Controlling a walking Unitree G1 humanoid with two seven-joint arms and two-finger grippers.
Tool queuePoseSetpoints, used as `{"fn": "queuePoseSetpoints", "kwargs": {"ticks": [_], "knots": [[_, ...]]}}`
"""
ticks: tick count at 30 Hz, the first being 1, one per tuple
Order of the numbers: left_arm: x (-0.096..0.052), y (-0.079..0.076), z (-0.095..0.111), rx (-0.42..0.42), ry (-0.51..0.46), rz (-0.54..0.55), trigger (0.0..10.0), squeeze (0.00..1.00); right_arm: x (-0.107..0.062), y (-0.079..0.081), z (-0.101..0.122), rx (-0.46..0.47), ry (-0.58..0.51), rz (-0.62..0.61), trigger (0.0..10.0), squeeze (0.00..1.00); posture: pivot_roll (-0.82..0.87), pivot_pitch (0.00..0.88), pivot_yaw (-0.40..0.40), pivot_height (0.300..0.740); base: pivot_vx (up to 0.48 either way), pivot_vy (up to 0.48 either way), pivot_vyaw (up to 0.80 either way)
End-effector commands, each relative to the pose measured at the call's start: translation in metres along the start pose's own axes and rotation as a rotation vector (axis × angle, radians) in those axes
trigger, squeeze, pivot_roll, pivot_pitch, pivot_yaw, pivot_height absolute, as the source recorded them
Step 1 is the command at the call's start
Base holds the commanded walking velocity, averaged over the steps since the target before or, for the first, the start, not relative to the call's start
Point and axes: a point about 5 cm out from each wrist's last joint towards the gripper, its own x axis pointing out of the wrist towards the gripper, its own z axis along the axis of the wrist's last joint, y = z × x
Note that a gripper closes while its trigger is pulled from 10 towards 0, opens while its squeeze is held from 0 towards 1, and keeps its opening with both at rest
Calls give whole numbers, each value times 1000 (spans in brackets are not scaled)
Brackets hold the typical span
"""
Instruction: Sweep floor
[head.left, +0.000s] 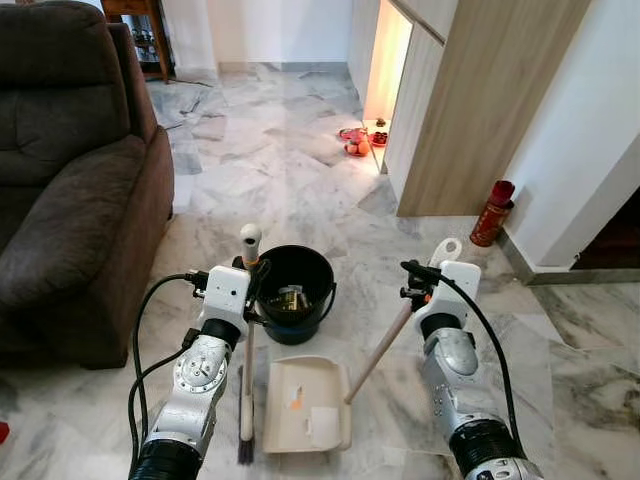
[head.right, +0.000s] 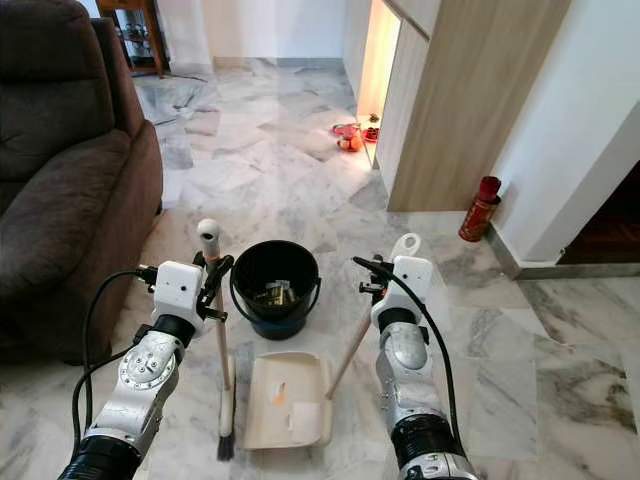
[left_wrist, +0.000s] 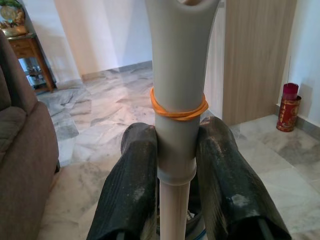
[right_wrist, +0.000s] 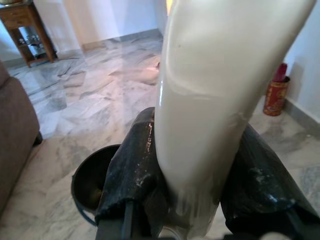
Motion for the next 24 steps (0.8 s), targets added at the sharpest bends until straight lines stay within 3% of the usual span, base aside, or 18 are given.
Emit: {"fn": "queuePoseSetpoints", "kwargs": {"ticks": [1, 14, 24], "knots": [[3, 0, 7, 35, -33, -12, 10000, 0, 5, -1, 16, 5, -75, -5, 10000, 0, 115, 0, -40, 740, 0, 0, 0], [2, 1, 5, 48, -23, -20, 10000, 0, 2, -2, 29, 33, -135, -4, 10000, 0, 117, 0, -35, 740, 0, 0, 0], [3, -2, 5, 53, -21, -36, 10000, 0, -15, -1, 38, 54, -173, 7, 10000, 0, 108, 0, -27, 740, 0, 0, 0]]}}
